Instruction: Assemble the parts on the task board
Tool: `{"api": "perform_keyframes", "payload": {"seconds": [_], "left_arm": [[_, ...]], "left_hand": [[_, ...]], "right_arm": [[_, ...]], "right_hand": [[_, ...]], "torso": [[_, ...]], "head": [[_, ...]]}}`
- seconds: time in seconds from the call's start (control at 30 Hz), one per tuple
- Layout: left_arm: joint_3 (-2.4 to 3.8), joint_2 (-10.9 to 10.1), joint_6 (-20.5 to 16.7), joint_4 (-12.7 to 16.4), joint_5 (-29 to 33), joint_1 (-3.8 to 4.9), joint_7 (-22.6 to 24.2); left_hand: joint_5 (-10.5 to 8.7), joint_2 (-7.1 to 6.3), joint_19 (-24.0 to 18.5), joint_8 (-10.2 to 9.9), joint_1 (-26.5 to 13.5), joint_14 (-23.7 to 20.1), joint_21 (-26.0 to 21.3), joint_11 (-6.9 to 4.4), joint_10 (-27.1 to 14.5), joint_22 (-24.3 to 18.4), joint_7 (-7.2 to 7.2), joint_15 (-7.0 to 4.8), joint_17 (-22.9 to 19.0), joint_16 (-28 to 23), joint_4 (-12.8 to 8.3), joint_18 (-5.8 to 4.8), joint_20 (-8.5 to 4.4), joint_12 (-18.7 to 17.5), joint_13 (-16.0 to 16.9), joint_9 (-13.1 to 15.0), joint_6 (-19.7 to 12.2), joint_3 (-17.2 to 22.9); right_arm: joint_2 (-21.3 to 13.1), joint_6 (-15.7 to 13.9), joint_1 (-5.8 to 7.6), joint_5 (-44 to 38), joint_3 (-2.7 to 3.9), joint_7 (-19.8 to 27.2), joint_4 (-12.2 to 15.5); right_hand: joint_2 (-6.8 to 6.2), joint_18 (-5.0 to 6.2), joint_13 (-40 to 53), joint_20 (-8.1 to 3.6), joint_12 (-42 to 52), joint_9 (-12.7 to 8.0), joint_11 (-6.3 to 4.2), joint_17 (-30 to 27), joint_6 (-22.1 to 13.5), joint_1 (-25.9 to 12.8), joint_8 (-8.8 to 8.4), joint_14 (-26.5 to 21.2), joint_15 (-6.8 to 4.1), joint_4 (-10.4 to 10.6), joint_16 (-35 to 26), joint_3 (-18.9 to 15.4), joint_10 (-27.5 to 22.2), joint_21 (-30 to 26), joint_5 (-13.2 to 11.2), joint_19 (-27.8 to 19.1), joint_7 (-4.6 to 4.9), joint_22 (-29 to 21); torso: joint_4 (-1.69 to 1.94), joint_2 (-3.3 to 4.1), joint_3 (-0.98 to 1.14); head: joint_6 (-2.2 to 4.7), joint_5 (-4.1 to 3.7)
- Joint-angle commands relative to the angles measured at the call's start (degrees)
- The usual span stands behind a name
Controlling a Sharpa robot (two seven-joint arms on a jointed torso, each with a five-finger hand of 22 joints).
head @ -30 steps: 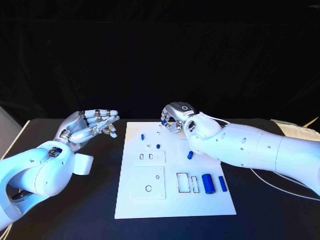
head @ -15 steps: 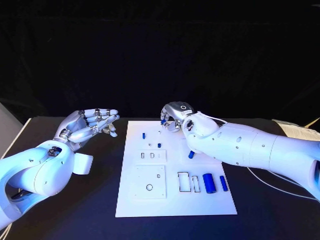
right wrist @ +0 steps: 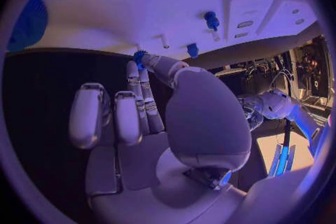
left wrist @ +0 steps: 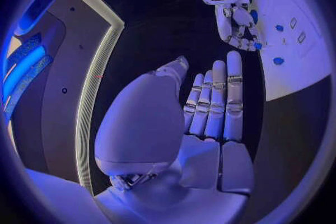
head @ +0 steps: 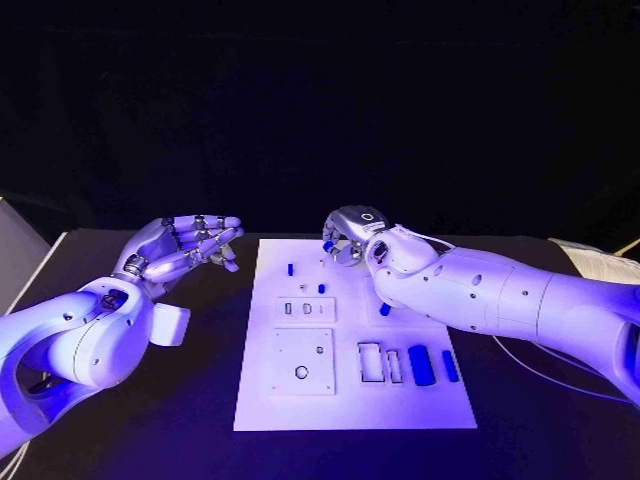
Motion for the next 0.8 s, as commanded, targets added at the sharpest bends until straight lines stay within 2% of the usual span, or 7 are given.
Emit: {"api": "perform_keyframes", "payload": {"seconds": [0.03,0.37,0.43,0.53,0.63,0.8], "left_arm": [[0.05,0.08,0.84,0.22,-0.16,0.04,0.27],[0.06,0.21,0.83,0.15,-0.16,0.05,0.25],[0.06,0.23,0.83,0.13,-0.16,0.05,0.23],[0.06,0.23,0.82,0.13,-0.16,0.05,0.22],[0.06,0.21,0.8,0.13,-0.16,0.05,0.21],[0.06,0.18,0.79,0.15,-0.16,0.05,0.2]], "left_hand": [[-0.06,-0.43,-0.26,-0.33,0.2,-0.34,0.38,0.0,-0.34,0.06,0.36,0.15,0.08,0.2,0.06,0.2,-0.03,-0.29,-0.05,0.04,0.06,0.01],[-0.06,-0.43,-0.26,-0.33,0.2,-0.34,0.38,0.0,-0.34,0.06,0.36,0.15,0.08,0.2,0.06,0.2,-0.03,-0.29,-0.05,0.04,0.06,0.01],[-0.06,-0.43,-0.26,-0.33,0.2,-0.34,0.38,0.0,-0.34,0.06,0.36,0.15,0.08,0.2,0.06,0.2,-0.03,-0.29,-0.05,0.04,0.06,0.01],[-0.06,-0.43,-0.26,-0.33,0.2,-0.34,0.38,0.0,-0.34,0.06,0.36,0.15,0.08,0.2,0.06,0.2,-0.03,-0.29,-0.05,0.04,0.06,0.01],[-0.06,-0.43,-0.26,-0.33,0.2,-0.34,0.38,0.0,-0.34,0.06,0.36,0.15,0.08,0.2,0.06,0.2,-0.03,-0.29,-0.05,0.04,0.06,0.01],[-0.06,-0.43,-0.26,-0.33,0.2,-0.34,0.38,0.0,-0.34,0.06,0.36,0.15,0.08,0.2,0.06,0.2,-0.03,-0.29,-0.05,0.04,0.06,0.01]], "right_arm": [[0.21,1.12,-0.13,0.07,0.0,0.87,-0.28],[0.78,1.2,-0.22,0.29,0.0,1.16,-1.03],[0.9,1.26,-0.23,0.34,0.0,1.22,-1.23],[1.07,1.15,-0.23,0.48,-0.01,1.45,-1.56],[1.22,0.85,-0.23,0.69,-0.01,1.68,-1.88],[1.39,0.45,-0.22,1.06,-0.02,1.94,-2.25]], "right_hand": [[-0.49,-0.41,0.04,0.04,0.04,0.07,0.18,-0.07,-0.14,-0.08,0.33,2.25,-0.37,-0.19,0.3,-0.14,-0.1,0.26,-0.06,1.01,0.19,-0.03],[-0.55,-0.42,0.02,0.06,0.01,0.13,0.22,-0.1,-0.28,-0.24,0.27,2.24,-0.34,-0.14,0.31,-0.17,-0.23,0.3,-0.16,0.99,0.21,0.03],[-0.65,-0.43,-0.02,0.1,-0.03,0.17,0.28,-0.06,-0.5,-0.39,0.17,2.24,-0.29,-0.1,0.35,-0.2,-0.42,0.29,-0.28,0.96,0.27,0.04],[-1.4,-0.43,-0.25,0.43,-0.04,0.2,0.81,-0.39,-2.38,-1.15,-0.84,2.11,0.17,0.16,0.34,-0.37,-1.7,0.21,-2.38,0.79,0.94,0.04],[-2.3,-0.17,-0.93,1.08,-0.16,-0.02,1.83,-2.08,-4.87,-1.64,-2.4,1.61,0.98,0.44,-0.37,-0.58,-4.93,-1.04,-4.5,0.16,1.94,-1.39],[-2.42,0.08,-1.38,1.61,-0.12,-0.23,2.36,-3.19,-6.5,-1.35,-3.52,1.32,1.43,0.48,-0.8,-1.01,-7.37,-1.96,-4.77,-0.24,2.34,-2.42]], "torso": [[-0.03,0.02,-0.03],[-0.1,0.05,-0.07],[-0.1,0.04,-0.09],[-0.14,0.02,-0.1],[-0.14,0.03,-0.11],[-0.14,0.05,-0.13]], "head": [[-0.14,0.09],[-0.17,0.19],[-0.3,0.46],[-0.28,0.55],[-0.22,0.56],[-0.04,0.64]]}}
